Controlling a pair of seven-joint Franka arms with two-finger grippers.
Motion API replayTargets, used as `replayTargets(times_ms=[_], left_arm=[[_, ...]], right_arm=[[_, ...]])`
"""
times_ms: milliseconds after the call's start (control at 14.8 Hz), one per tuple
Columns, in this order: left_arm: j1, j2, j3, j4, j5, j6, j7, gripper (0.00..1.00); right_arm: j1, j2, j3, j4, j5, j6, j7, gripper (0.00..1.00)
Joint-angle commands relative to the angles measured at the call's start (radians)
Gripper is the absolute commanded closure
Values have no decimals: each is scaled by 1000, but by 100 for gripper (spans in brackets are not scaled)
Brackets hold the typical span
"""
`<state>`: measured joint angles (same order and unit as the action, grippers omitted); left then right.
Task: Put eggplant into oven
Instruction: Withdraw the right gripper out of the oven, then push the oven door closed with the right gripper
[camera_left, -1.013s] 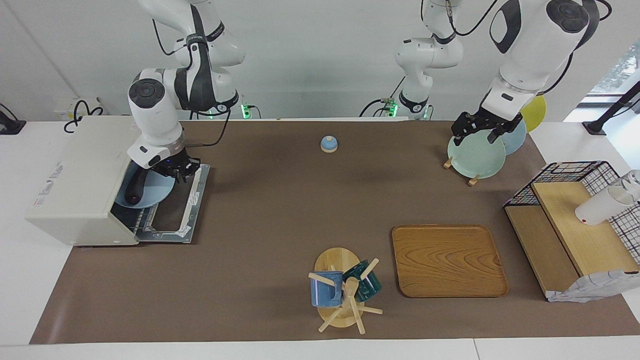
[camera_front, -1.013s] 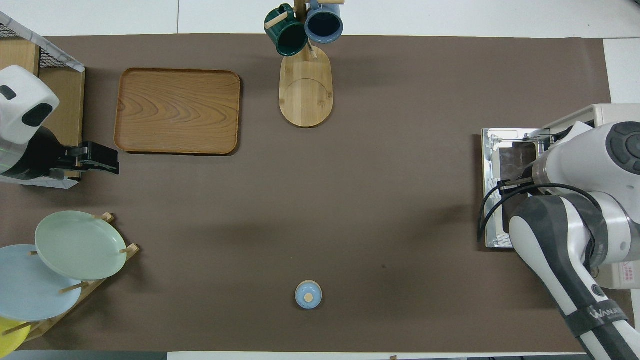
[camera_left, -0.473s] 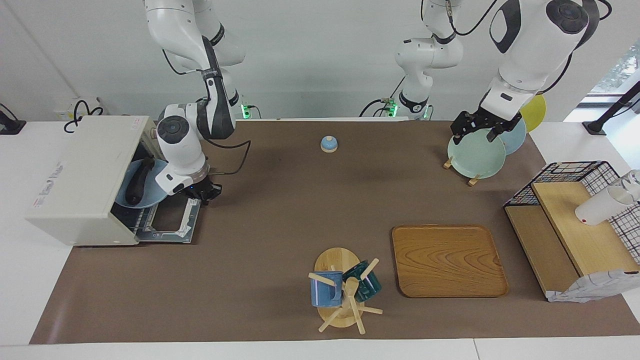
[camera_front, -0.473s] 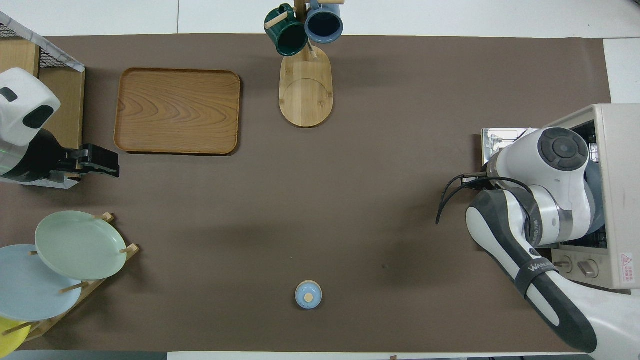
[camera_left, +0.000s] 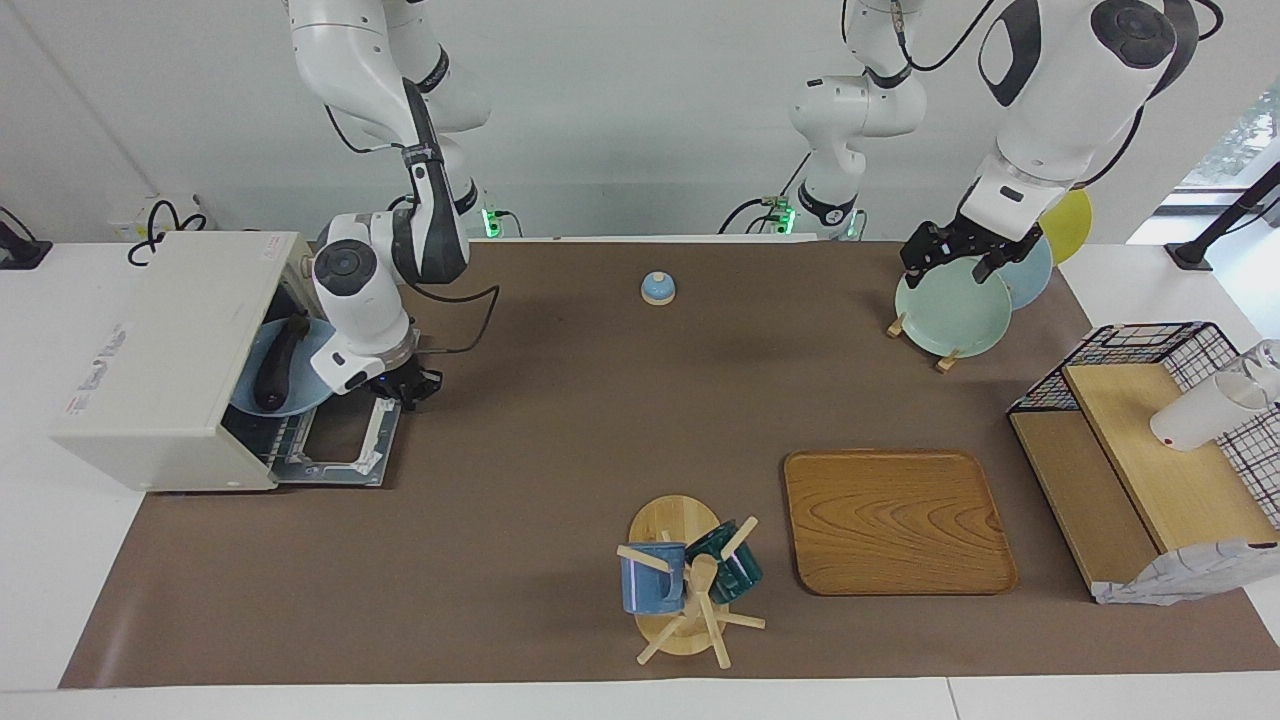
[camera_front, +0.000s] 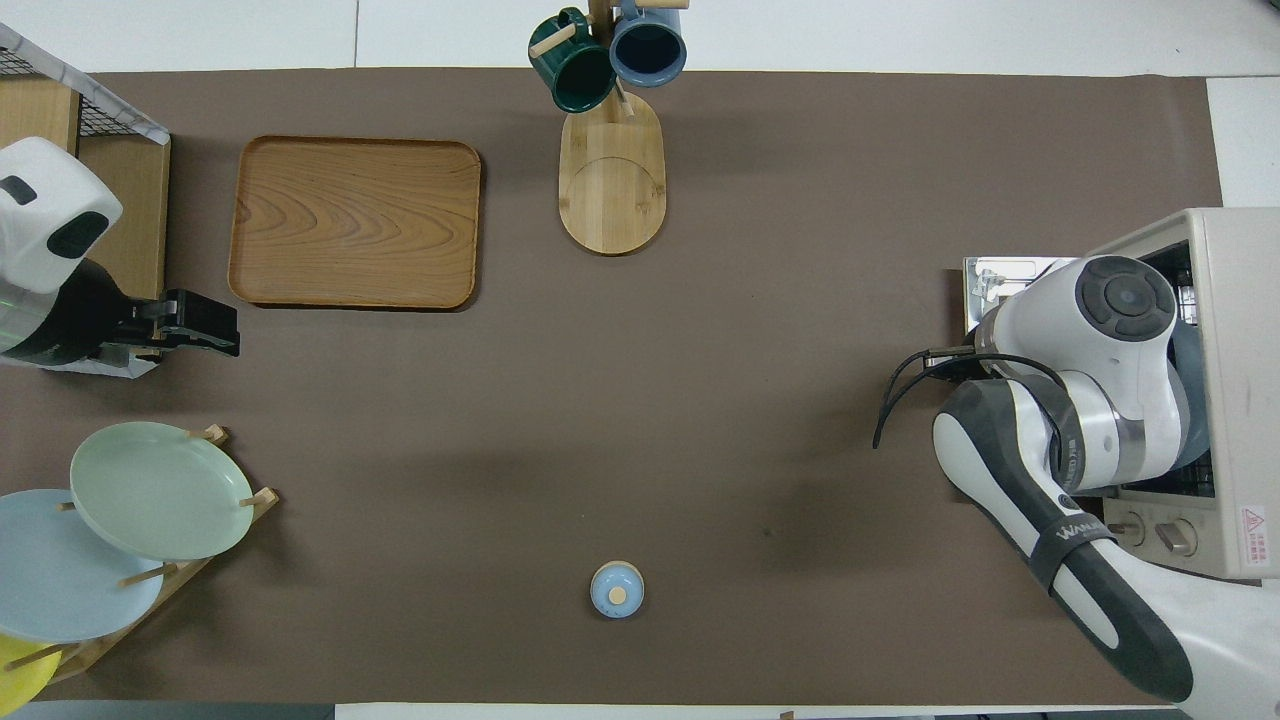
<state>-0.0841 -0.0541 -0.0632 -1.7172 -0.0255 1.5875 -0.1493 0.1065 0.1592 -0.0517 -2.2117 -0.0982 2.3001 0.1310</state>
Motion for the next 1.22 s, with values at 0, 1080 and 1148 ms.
replayTargets(times_ms=[0,1080,1148], left_arm=[[15,-24,-10,-13,4,-8,5,0],[18,-24,-4,-13,4,-6,5,0],[20,-24,-4,-13,4,-6,5,0]], right_arm=[[-8,-13,3,-2,-24,-25,-43,100],[-157,-125,-5,323,-94,-596,-479,100],[-157,-145,-5,336,-90,-631,-479,100]])
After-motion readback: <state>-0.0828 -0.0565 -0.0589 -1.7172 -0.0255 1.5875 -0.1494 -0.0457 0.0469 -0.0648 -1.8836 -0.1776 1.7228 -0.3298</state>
